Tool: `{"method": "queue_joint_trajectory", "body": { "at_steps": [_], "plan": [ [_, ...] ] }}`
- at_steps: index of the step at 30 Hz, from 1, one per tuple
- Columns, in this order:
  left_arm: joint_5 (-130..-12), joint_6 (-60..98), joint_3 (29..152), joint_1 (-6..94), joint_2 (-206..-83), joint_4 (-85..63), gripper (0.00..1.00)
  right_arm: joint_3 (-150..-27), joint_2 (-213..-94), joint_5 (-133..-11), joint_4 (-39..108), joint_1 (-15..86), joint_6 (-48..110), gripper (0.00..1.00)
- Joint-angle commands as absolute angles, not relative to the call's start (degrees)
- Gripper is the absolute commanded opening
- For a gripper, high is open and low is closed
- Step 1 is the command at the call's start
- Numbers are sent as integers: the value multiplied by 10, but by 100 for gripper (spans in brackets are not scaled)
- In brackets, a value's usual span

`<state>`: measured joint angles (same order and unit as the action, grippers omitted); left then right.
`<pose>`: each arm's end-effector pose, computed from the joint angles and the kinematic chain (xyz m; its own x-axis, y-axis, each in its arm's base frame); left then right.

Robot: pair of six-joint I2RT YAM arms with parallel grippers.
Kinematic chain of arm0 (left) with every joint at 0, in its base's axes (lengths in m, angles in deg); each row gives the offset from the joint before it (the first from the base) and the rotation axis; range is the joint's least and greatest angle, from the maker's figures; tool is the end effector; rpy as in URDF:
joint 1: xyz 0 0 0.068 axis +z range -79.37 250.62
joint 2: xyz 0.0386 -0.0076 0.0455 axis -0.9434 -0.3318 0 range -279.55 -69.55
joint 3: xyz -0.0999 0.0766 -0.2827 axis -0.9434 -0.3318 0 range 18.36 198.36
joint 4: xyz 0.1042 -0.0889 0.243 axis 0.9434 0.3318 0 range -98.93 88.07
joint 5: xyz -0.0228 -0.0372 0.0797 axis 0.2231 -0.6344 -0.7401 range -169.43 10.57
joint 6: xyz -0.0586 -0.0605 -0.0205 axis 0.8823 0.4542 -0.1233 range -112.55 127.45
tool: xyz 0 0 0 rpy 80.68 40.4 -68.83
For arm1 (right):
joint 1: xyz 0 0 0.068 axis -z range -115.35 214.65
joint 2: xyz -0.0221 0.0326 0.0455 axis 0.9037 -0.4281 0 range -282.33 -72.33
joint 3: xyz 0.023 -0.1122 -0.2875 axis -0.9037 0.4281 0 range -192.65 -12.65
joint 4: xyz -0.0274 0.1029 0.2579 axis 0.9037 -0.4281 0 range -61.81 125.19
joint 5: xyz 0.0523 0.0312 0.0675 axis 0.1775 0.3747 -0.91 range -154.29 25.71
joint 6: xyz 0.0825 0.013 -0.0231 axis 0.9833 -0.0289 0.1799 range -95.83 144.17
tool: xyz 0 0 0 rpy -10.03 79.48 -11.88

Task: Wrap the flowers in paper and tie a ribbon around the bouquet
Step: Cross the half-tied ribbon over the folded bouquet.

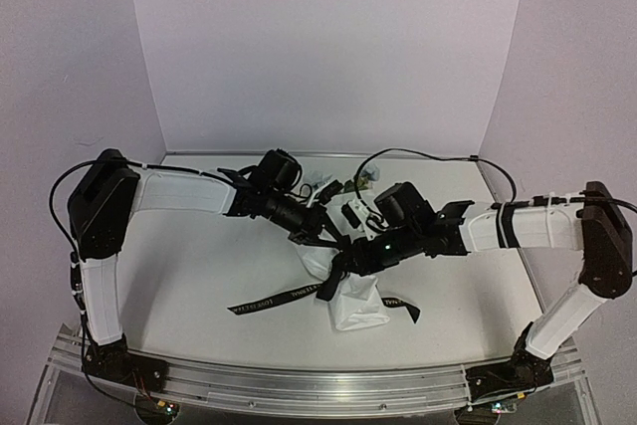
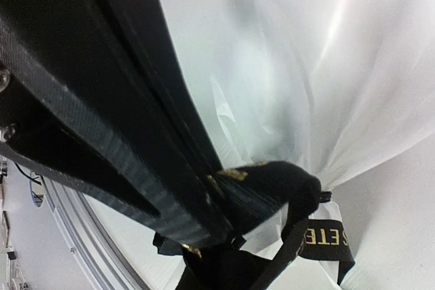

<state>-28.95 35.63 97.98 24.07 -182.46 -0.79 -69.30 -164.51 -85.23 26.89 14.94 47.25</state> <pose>0.2890 -0.3911 0.2157 -0.8071 0.4152 -0.4198 0.5430 0.2425 -0.8040 0.2286 0.3121 0.2098 -0.7566 -0.3264 -0.5666 -0.6333 0.5816 0.5105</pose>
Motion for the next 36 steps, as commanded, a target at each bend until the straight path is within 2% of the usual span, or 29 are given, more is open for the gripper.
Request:
{"method": "queue_joint_trajectory", "body": {
  "at_steps": [1,9,26,29,33,36],
  "plan": [
    [-311,373,1010,243,-1842,-17,0,-712,-1619,-881,203,173,479,0],
    [-358,384,1012,243,-1866,-2,0,-719,-1633,-914,169,199,482,0],
    [-450,407,958,215,-1846,-8,0,-715,-1654,-894,124,217,453,0],
    [-458,410,952,209,-1843,-12,0,-716,-1651,-886,111,218,453,4],
    [-466,410,953,200,-1842,-8,0,-722,-1637,-871,84,217,463,19],
    [-469,411,954,196,-1842,-6,0,-740,-1624,-859,41,217,468,24]
  ]
}}
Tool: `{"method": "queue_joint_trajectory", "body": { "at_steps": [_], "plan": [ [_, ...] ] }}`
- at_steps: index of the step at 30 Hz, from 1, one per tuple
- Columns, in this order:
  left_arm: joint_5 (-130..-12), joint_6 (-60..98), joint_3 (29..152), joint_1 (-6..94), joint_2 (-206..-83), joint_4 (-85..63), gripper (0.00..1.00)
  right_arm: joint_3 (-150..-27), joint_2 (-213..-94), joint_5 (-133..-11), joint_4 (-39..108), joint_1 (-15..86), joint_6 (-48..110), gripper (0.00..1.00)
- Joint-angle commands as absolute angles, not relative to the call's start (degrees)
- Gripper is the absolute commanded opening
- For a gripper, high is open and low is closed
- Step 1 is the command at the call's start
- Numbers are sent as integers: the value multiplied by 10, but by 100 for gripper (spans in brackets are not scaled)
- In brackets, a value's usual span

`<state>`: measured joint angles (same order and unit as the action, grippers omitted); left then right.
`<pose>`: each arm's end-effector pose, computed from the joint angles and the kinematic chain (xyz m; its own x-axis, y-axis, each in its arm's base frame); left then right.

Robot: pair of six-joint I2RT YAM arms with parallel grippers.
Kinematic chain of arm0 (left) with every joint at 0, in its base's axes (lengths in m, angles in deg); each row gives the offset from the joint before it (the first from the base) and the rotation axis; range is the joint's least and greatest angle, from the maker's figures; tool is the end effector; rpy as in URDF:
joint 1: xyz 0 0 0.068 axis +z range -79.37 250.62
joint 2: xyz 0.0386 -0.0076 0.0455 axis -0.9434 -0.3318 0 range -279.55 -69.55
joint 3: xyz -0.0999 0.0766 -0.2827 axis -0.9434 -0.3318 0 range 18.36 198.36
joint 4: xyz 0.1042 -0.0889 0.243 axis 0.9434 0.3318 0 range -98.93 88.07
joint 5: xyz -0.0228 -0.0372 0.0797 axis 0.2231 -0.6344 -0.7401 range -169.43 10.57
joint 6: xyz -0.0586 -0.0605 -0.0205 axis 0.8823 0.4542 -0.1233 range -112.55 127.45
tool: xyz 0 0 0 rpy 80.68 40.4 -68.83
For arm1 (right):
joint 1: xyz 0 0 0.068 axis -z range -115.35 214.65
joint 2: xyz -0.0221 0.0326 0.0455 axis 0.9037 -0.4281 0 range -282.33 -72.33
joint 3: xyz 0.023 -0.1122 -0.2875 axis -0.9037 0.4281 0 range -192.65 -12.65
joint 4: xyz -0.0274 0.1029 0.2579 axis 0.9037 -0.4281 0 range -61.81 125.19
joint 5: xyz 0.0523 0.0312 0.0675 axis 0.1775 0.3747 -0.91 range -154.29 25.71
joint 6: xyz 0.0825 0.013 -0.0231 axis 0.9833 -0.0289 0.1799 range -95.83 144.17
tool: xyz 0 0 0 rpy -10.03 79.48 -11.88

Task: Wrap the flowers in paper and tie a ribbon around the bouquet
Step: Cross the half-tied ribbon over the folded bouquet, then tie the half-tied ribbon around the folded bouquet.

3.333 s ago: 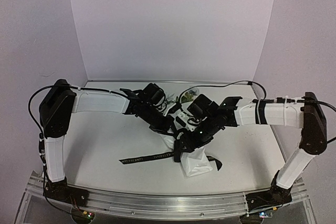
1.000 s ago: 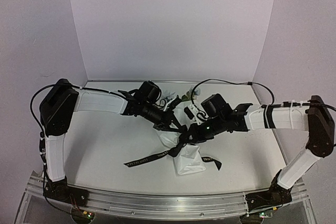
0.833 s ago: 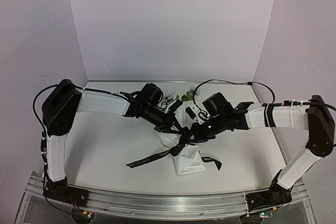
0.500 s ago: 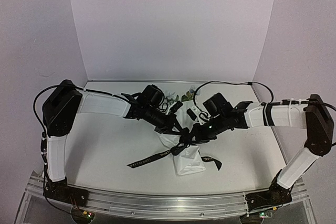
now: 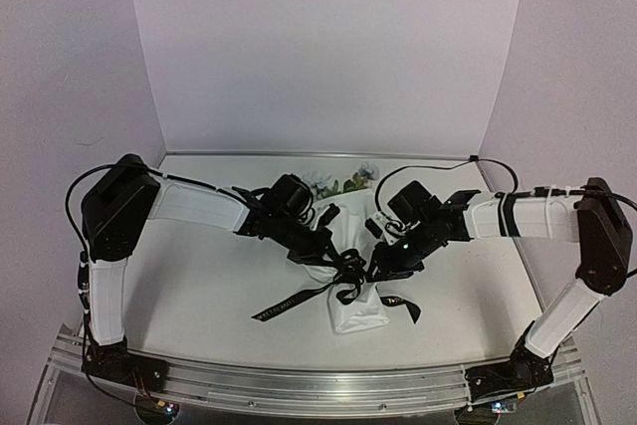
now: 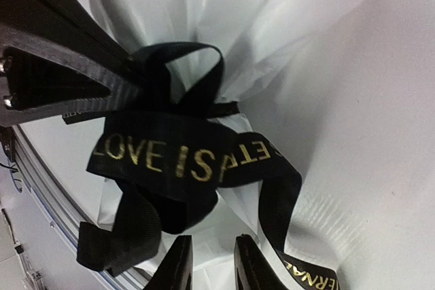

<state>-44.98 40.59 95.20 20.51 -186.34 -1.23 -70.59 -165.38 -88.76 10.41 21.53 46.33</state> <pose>0.2803 -0.4030 0.1582 -0.8763 0.3457 -0.3355 0.4754 0.5080 -0.7183 0.2398 0.2681 0.1879 -0.8766 -0.3507 -0.3294 -0.4785 0.7067 0.5212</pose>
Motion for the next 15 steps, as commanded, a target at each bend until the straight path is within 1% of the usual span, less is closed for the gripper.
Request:
{"method": "queue_joint_trajectory", "body": {
  "at_steps": [1,3,6,8,10,15],
  "plan": [
    [-470,411,954,195,-1841,-6,0,-745,-1620,-858,25,217,469,26],
    [-470,411,954,194,-1840,-7,0,-748,-1605,-853,8,217,475,31],
    [-472,411,950,194,-1835,-8,0,-739,-1578,-851,3,213,484,34],
    [-471,410,947,194,-1831,-9,0,-738,-1571,-850,-1,204,485,39],
    [-468,409,946,194,-1829,-11,0,-741,-1573,-852,-2,195,487,42],
    [-462,401,944,194,-1829,-10,0,-763,-1613,-877,10,172,489,48]
  ]
}}
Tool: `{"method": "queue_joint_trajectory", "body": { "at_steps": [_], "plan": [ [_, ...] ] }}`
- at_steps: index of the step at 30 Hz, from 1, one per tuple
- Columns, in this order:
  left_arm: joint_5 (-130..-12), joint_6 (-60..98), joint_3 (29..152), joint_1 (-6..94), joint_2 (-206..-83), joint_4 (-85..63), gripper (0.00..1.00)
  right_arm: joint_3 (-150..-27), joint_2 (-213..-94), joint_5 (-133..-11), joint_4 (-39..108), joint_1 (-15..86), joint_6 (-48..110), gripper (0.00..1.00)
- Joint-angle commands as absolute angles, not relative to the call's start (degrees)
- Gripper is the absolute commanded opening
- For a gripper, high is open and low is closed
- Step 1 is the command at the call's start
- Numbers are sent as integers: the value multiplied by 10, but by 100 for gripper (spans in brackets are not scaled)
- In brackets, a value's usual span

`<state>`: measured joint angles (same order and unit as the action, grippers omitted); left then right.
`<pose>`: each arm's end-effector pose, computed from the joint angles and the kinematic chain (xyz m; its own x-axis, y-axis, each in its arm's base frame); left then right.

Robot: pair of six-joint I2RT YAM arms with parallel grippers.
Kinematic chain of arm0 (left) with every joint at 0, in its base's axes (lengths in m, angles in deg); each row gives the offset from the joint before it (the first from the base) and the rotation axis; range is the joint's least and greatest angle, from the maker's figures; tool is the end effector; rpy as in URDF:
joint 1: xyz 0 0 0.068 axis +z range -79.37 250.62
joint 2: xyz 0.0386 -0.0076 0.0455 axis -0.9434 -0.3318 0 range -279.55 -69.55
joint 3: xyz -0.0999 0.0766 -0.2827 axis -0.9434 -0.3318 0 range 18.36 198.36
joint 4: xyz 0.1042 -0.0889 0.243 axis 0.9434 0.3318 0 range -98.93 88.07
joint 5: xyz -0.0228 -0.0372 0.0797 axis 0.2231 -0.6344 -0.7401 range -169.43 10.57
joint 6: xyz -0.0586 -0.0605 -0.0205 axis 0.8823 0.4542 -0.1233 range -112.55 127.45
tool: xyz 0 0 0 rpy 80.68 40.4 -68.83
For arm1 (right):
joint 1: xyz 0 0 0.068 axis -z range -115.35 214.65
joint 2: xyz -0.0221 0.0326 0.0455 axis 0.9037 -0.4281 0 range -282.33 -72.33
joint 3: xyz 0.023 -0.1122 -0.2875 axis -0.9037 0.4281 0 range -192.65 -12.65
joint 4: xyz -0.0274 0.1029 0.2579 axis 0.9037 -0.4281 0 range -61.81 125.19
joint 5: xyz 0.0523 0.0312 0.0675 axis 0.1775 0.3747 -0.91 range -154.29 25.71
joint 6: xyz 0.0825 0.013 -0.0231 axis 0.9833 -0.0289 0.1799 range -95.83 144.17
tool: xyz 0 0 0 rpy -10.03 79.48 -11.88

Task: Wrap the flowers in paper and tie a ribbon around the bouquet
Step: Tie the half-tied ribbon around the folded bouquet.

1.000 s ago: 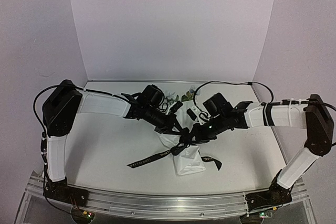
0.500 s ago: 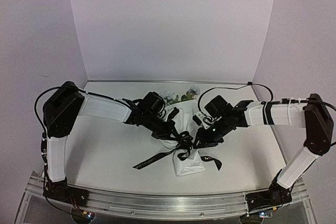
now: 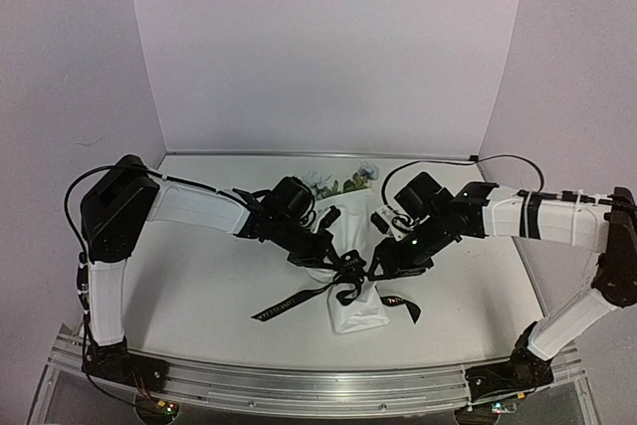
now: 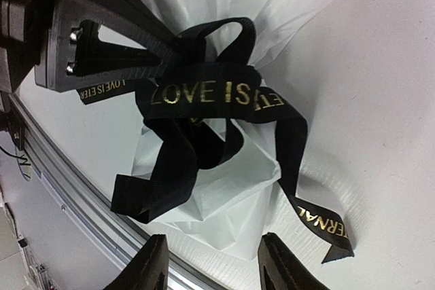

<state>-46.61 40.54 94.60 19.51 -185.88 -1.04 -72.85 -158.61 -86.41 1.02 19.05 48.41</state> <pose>0.2732 -0.4049 0.1573 -0.8722 0.3507 -0.3410 0.4843 0.5211 -0.7028 0.2141 0.2599 0.2267 -0.8793 -0.3544 -0.3182 -0.4734 0.7239 0.5019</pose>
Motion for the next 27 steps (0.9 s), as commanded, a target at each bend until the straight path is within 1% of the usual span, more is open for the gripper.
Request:
{"method": "queue_joint_trajectory", "body": {
  "at_steps": [1,5,10,18,21,27],
  "plan": [
    [-461,399,944,194,-1830,-9,0,-769,-1623,-882,12,168,489,49],
    [-460,393,945,194,-1831,-5,0,-781,-1649,-892,30,159,502,53],
    [-457,390,946,194,-1832,-5,0,-793,-1665,-901,34,151,511,54],
    [-456,388,938,193,-1828,-7,0,-772,-1654,-912,31,145,509,52],
    [-451,386,931,193,-1826,-11,0,-773,-1653,-933,29,145,500,52],
    [-447,381,921,191,-1826,-12,0,-791,-1668,-964,12,145,489,48]
  ]
}}
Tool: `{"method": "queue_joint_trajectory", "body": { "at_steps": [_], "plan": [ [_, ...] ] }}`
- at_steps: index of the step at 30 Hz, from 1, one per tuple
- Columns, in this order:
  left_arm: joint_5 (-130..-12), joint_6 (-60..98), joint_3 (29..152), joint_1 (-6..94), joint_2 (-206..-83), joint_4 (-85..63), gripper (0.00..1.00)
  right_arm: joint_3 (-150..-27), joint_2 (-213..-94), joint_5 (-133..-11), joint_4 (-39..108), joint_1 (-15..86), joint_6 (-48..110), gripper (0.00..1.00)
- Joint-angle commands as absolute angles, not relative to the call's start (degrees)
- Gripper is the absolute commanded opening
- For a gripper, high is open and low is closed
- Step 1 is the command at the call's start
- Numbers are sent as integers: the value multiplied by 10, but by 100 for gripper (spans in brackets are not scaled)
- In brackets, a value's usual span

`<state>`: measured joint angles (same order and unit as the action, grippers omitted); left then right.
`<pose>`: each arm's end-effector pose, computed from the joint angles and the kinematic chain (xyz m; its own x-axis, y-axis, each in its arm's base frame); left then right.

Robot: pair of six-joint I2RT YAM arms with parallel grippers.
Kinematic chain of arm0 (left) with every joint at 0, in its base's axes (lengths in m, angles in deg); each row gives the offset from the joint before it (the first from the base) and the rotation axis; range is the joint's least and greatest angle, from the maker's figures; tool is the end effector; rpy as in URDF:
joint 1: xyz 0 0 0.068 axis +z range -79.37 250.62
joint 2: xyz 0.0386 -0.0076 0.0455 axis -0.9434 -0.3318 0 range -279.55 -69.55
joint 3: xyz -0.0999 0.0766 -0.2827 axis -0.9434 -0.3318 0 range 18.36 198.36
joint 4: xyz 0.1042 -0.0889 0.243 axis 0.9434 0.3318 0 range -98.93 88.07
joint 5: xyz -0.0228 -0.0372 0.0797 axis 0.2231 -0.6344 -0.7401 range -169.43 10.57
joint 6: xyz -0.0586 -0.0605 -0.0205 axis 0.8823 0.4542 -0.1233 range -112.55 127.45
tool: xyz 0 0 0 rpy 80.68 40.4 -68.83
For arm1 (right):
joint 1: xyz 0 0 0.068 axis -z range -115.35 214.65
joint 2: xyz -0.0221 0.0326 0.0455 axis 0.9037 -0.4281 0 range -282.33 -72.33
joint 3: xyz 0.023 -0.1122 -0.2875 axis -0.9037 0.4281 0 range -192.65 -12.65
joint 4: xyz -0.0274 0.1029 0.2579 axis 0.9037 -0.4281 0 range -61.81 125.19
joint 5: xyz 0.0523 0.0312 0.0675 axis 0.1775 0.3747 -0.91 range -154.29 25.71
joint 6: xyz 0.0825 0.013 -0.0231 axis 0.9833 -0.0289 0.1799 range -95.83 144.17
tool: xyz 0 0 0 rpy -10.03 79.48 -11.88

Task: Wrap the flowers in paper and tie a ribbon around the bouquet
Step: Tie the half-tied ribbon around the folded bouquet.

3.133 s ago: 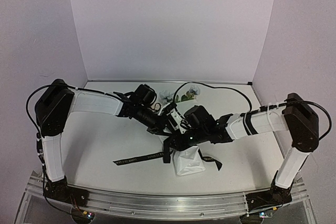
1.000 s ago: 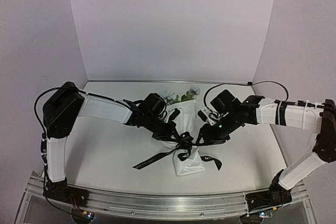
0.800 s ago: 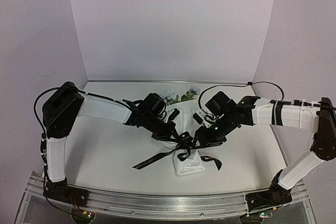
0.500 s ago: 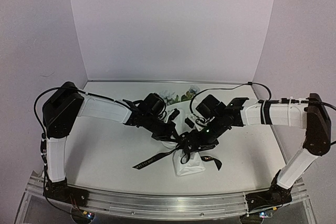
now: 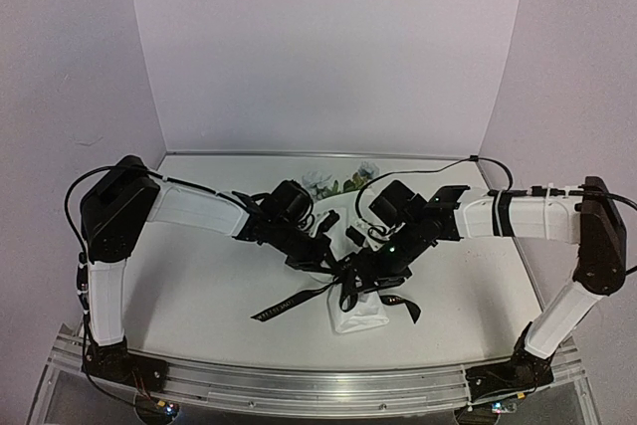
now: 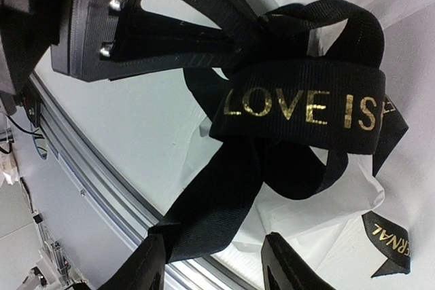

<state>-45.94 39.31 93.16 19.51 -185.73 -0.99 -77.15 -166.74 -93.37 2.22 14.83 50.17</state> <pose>0.2687 -0.4005 0.1505 -0.8662 0.3729 -0.3327 0.4919 0.5185 -0.6995 0.2075 0.3036 0.2094 -0.8715 -0.4383 -0.2201 -0.4769 0.6526 0.5887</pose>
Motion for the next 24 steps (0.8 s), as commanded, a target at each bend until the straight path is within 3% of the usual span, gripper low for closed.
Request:
{"method": "queue_joint_trajectory", "body": {
  "at_steps": [1,24],
  "plan": [
    [-448,381,917,190,-1825,-14,0,-793,-1670,-968,11,145,490,47],
    [-453,354,902,191,-1830,-12,0,-811,-1681,-1021,-29,148,451,46]
  ]
}}
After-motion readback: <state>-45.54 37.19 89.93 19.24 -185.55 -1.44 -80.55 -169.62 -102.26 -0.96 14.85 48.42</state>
